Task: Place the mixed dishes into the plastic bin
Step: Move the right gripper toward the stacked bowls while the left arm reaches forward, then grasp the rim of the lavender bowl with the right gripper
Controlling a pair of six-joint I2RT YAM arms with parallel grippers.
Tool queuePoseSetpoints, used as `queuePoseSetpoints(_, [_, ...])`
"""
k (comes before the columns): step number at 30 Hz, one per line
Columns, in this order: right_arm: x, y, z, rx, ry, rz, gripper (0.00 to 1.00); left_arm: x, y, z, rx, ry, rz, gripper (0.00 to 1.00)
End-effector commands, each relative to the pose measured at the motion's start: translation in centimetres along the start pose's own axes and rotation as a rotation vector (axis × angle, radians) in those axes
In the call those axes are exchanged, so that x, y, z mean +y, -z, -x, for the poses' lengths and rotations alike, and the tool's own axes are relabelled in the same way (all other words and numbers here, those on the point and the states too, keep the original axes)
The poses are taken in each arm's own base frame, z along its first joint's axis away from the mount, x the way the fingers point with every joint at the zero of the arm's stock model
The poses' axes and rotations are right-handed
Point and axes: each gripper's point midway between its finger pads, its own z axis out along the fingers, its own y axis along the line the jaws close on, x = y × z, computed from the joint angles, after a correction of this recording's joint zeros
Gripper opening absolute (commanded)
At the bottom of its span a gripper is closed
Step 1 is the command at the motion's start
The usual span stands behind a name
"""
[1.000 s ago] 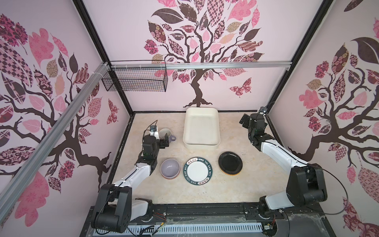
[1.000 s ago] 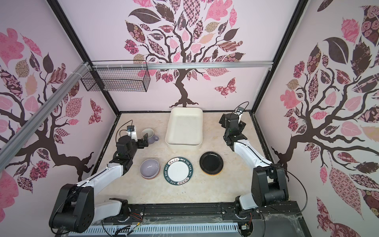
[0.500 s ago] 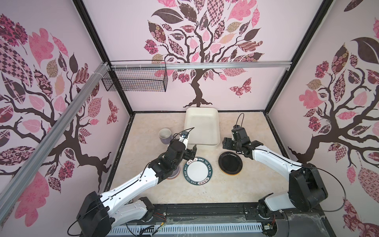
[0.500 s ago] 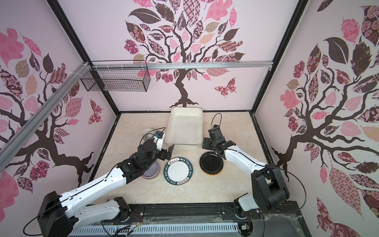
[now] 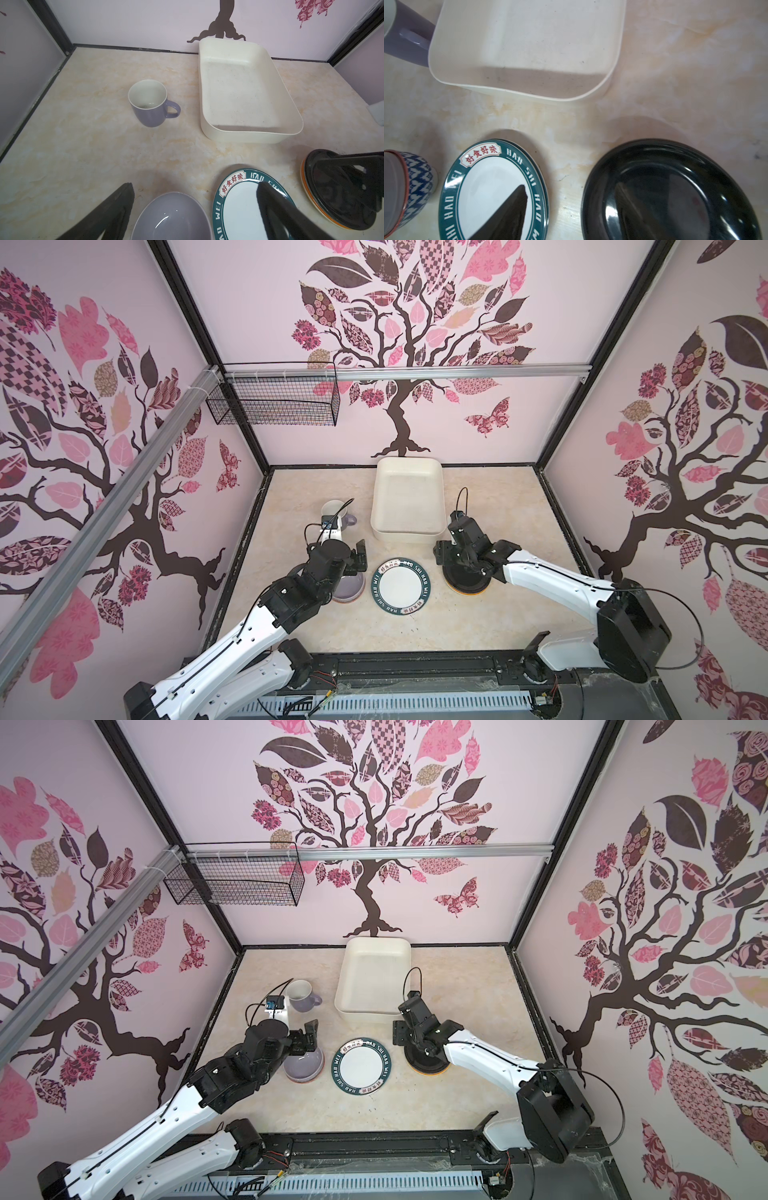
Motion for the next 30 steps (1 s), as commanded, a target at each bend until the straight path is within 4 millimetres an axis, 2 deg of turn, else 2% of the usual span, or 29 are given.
queuePoseSetpoints(1, [-2.1,2.2,1.2,-0.096,-0.057,-0.076,0.73,-0.9,-0.7,-1.9,0.071,0.016,-0.048,0.95])
queuePoseSetpoints(6, [-4.1,3.9,1.6,-0.178,-0.104,-0.123,0.78,-4.1,-1.8,-1.9,0.132,0.013,-0.153,0.91])
queuePoseSetpoints(8, [-3.5,4.1,1.4,-0.166,-0.086,-0.081,0.77,-4.5,-2.2,-2.0,0.153,0.019,-0.156,0.91])
queuePoseSetpoints(11, [-1.2,3.5,0.3,-0.093,-0.057,0.036,0.74,-3.3,-2.4,-2.7,0.175,0.034,-0.1,0.89])
queuePoseSetpoints(14, [1.9,3.0,-0.6,-0.037,0.016,0.126,0.74,-0.4,-2.1,-3.9,0.204,0.103,-0.012,0.89])
queuePoseSetpoints(16, [4.2,2.6,-1.1,-0.027,0.119,0.098,0.75,1.4,-1.6,-4.8,0.213,0.162,0.013,0.89])
queuePoseSetpoints(18, [6.7,1.8,-1.7,0.012,0.183,0.109,0.75,3.0,-0.8,-5.3,0.192,0.212,0.029,0.89])
queuePoseSetpoints(22, [10.5,0.1,-3.0,0.12,0.187,0.206,0.73,5.3,1.3,-5.8,0.147,0.265,0.079,0.89])
queuePoseSetpoints(30, [18.5,-0.4,-4.4,0.146,0.325,0.259,0.7,8.7,4.3,-5.5,0.04,0.377,0.164,0.93])
